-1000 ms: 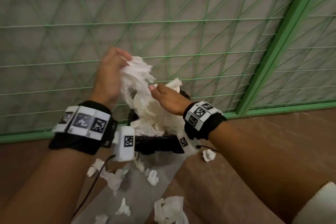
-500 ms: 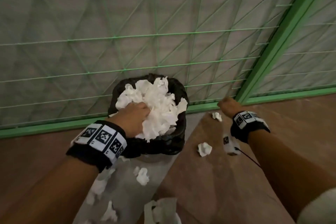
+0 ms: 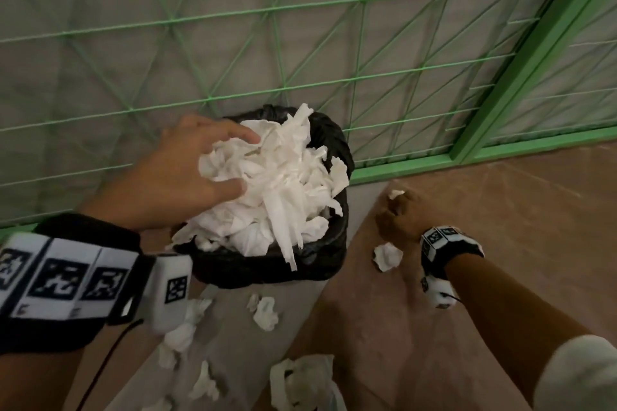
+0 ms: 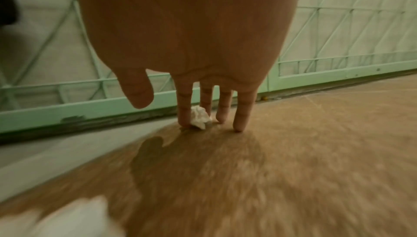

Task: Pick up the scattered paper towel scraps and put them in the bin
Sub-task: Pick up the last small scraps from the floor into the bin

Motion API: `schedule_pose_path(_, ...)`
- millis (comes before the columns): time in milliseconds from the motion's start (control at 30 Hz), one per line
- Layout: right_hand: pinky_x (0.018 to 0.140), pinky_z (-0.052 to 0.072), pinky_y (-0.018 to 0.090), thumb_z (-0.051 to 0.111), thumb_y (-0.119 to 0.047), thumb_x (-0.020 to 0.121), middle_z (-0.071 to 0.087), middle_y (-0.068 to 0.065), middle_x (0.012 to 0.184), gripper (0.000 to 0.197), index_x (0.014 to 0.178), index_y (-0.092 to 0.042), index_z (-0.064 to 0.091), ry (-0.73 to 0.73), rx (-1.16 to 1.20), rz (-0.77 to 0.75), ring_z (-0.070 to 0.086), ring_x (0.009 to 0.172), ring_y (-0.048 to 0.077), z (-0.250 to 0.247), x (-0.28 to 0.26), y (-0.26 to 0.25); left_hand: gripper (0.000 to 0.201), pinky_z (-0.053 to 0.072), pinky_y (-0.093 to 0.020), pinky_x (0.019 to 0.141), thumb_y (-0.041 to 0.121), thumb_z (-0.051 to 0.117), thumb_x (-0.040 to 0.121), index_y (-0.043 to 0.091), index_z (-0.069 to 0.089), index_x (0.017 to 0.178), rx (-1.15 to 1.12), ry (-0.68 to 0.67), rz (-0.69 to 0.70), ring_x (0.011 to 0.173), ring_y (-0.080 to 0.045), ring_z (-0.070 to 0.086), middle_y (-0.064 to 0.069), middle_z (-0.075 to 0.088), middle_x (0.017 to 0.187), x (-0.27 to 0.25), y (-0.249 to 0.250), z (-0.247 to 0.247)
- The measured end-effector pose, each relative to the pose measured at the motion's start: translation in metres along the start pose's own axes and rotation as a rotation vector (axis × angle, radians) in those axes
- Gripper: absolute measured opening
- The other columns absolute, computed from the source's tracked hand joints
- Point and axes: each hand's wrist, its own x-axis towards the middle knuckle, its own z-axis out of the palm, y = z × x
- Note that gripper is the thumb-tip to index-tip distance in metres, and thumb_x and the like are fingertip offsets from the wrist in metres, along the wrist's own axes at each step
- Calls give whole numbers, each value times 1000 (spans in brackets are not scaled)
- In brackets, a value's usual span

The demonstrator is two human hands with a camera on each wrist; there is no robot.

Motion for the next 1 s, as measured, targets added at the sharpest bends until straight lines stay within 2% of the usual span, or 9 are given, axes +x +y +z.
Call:
schedule_pose_path(67, 79, 42, 33, 33, -64, 83, 55, 0, 100, 41, 84, -27, 51, 8, -65, -80, 55, 93, 26, 8, -22, -10, 54, 44, -26, 79, 16, 77, 73, 46, 58, 113, -71, 65, 7, 106, -9, 49, 6, 48, 120, -3, -5, -13)
schedule_pose_path(233, 106, 36, 43, 23, -66, 90, 44, 6, 141, 72, 141, -17, 37, -99, 20, -157, 44, 123, 31, 43, -99, -45, 34, 39, -4, 67, -6, 58, 81, 27, 64, 89, -300, 459, -190, 72, 7, 53, 2, 59, 89, -25, -57, -22)
schedule_pose_path(300, 104, 37, 46, 17, -75, 86, 41, 4, 142, 79, 140, -19, 35, -130, -11, -185, 43, 122, 31, 59, -127, -63, 26, 41, -15, 65, -2, 51, 85, 21, 63, 87, -257, 542, -389, 81, -6, 62, -4, 62, 87, -43, -91, -3)
schedule_pose_path(400, 104, 36, 47, 14, -84, 79, 36, 2, 146, 90, 142, -21, 31, -164, -33, -290, 40, 124, 29, 77, -166, -97, 33, 42, -26, 69, 16, 62, 84, 11, 58, 117, -212, 208, -643, 107, -39, 59, -18, 62, 103, -78, -135, 56)
schedule_pose_path(467, 104, 37, 45, 18, -87, 75, 31, 1, 149, 97, 145, -20, 27, -189, -55, -361, 37, 128, 26, 81, -192, -121, 76, 45, -36, 95, 51, 66, 72, 31, 37, 140, -89, -163, -721, 125, -41, 47, -20, 50, 135, -101, -155, 103)
schedule_pose_path(567, 98, 40, 45, 31, -85, 71, 28, 1, 147, 94, 139, -20, 32, -276, -106, -414, 35, 129, 27, 85, -219, -153, 101, 33, -48, 112, 71, 62, 58, 51, 11, 144, 119, -351, -731, 142, -41, 24, -13, 10, 158, -126, -182, 158)
schedule_pose_path(700, 98, 37, 53, 52, -45, 83, 29, 18, 145, 64, 132, -5, 44, -455, -319, -584, 28, 127, 40, 107, -223, -171, 63, 30, -40, 114, 31, 56, 85, 29, 33, 144, 217, -267, -599, 137, -38, 32, -12, 18, 155, -145, -182, 190)
schedule_pose_path(833, 99, 39, 39, 45, -7, 86, 42, 16, 139, 43, 130, -4, 44, -491, -108, -480, 47, 116, 33, 85, -204, -162, 33, 46, -34, 95, 7, 51, 88, 10, 57, 120, 295, -163, -549, 112, -32, 55, -16, 49, 129, -146, -184, 178)
schedule_pose_path(1000, 84, 42, 30, 51, -21, 90, 64, 11, 115, 27, 113, -12, 62, -303, 11, -188, 59, 101, 26, -2, -145, -114, 19, 46, -37, 84, 9, 52, 90, -1, 63, 102, 33, 56, -713, 99, -38, 61, -24, 65, 106, -140, -173, 146)
